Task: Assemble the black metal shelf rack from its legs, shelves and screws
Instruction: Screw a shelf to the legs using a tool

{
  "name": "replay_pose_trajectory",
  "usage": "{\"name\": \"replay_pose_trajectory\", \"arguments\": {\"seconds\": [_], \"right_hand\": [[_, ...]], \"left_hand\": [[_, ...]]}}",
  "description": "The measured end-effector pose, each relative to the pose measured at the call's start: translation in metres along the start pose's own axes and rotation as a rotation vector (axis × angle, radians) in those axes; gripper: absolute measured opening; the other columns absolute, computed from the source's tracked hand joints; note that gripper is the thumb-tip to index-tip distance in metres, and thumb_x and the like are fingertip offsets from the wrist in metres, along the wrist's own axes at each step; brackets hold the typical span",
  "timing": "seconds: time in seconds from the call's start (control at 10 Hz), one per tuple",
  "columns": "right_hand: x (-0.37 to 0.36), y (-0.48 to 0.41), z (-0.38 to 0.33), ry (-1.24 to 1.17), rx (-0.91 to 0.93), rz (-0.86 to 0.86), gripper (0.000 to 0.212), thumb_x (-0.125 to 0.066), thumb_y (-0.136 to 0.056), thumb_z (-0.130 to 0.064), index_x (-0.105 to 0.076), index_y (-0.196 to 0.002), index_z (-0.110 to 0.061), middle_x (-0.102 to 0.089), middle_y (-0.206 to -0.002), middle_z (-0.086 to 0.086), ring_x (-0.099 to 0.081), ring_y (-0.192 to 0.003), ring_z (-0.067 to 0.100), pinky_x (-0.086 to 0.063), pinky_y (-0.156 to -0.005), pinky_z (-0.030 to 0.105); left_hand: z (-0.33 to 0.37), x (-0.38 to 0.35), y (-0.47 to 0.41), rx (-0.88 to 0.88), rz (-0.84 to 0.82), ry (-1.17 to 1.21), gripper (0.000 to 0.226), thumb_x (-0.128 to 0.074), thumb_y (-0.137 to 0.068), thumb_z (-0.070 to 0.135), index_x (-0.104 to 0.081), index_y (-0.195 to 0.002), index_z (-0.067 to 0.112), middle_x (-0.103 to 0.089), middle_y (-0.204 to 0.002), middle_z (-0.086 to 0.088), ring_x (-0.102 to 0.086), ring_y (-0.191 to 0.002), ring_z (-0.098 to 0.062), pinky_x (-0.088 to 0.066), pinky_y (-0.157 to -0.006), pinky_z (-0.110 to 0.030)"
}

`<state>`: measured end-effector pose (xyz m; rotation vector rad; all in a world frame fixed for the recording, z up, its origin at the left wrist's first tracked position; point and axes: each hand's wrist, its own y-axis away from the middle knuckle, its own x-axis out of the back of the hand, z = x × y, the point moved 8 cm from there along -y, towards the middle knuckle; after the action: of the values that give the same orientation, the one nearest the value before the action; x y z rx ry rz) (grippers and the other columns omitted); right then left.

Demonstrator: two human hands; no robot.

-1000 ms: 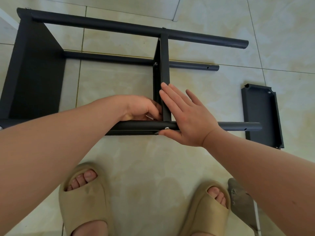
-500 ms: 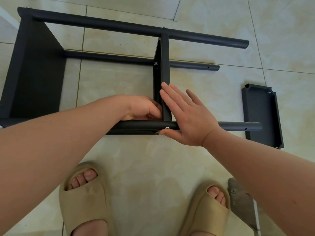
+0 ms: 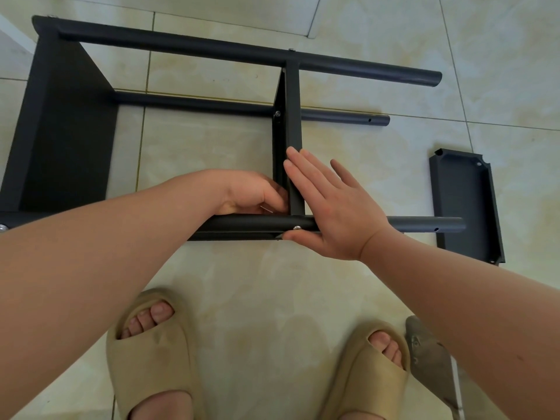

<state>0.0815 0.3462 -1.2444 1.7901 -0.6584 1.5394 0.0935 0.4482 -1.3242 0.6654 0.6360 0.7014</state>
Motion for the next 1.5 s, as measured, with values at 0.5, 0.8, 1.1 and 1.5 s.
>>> {"name": "replay_pose_trajectory", "arguments": {"seconds": [0.5, 0.8, 1.1, 1.5], "right_hand": [[0.0006, -0.0002, 0.0000, -0.003, -0.006, -0.005, 0.100, -0.032, -0.091, -0.077, -0.011, -0.162, -0.010, -0.001, -0.170, 0.004, -0.003, -0.157, 0.021, -0.020, -0.123, 0.053], [0.0003, 0.0001, 0.0002, -0.003, -0.004, -0.003, 0.099, -0.033, -0.092, -0.077, -0.011, -0.162, -0.010, -0.002, -0.170, 0.004, -0.003, -0.157, 0.021, -0.020, -0.123, 0.053], [0.0002, -0.0001, 0.0000, 0.001, -0.007, -0.018, 0.100, -0.032, -0.092, -0.078, -0.010, -0.162, -0.011, 0.000, -0.170, 0.004, -0.001, -0.157, 0.021, -0.019, -0.124, 0.053], [0.0004, 0.0000, -0.0001, -0.007, -0.005, -0.010, 0.099, -0.032, -0.092, -0.077, -0.011, -0.162, -0.010, -0.001, -0.170, 0.004, -0.002, -0.157, 0.021, -0.019, -0.123, 0.053]], "left_hand": [[0.0023, -0.0046, 0.0030, 0.028, -0.027, -0.061, 0.014, -0.052, -0.093, 0.001, -0.065, -0.096, 0.005, -0.067, -0.083, -0.014, -0.064, -0.076, -0.028, -0.051, -0.079, -0.040], [-0.0015, -0.0053, 0.0013, 0.071, -0.034, -0.076, 0.037, -0.054, -0.096, 0.013, -0.073, -0.065, 0.018, -0.066, -0.066, -0.002, -0.063, -0.058, -0.014, -0.049, -0.063, -0.030], [-0.0009, -0.0031, 0.0011, 0.038, -0.038, -0.003, 0.030, -0.051, -0.091, -0.002, -0.076, -0.078, 0.011, -0.070, -0.087, -0.015, -0.066, -0.084, -0.030, -0.051, -0.090, -0.045], [0.0043, -0.0011, 0.0019, -0.008, 0.023, -0.081, 0.018, -0.057, -0.090, 0.001, -0.072, -0.082, 0.008, -0.071, -0.079, -0.016, -0.069, -0.071, -0.026, -0.056, -0.073, -0.036]]}}
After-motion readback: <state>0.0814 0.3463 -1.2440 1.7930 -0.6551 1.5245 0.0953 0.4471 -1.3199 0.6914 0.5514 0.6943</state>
